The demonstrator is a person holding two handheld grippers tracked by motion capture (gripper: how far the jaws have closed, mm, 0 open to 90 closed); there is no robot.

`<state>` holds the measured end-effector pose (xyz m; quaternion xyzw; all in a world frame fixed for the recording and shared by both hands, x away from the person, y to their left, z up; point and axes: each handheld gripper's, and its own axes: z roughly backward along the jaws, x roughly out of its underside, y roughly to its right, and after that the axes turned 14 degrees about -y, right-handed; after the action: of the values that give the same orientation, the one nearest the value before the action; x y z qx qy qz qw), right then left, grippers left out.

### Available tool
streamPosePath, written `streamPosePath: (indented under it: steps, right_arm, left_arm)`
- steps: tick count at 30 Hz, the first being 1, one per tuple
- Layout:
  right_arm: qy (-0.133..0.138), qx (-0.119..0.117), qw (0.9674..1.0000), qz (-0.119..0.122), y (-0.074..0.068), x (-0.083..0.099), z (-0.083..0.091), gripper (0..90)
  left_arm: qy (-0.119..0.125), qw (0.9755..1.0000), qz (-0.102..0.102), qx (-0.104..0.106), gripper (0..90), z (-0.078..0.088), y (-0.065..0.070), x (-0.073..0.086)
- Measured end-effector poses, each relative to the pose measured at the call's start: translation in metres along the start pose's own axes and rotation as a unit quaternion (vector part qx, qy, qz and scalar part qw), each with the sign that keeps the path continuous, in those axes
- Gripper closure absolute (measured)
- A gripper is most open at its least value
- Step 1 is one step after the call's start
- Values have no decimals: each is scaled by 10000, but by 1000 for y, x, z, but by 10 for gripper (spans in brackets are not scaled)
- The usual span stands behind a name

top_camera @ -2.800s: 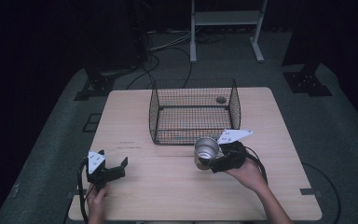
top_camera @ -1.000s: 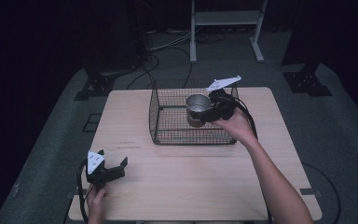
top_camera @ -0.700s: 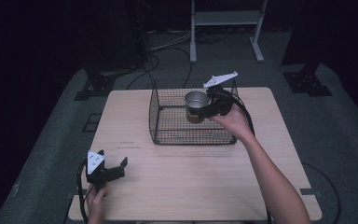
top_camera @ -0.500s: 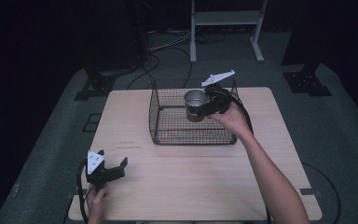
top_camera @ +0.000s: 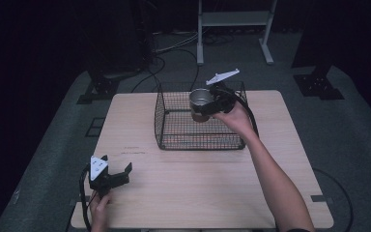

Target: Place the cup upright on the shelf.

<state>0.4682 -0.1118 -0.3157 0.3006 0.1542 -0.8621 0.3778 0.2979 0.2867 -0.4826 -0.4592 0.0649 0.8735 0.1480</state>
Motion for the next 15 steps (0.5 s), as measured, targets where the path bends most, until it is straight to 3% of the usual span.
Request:
streamPosePath:
  steps: [15]
  right_arm:
    - [-173, 107, 9997, -149, 8, 0, -29, 179]
  left_arm:
    - [-19, 10000, -6, 2, 0, 0, 0, 0]
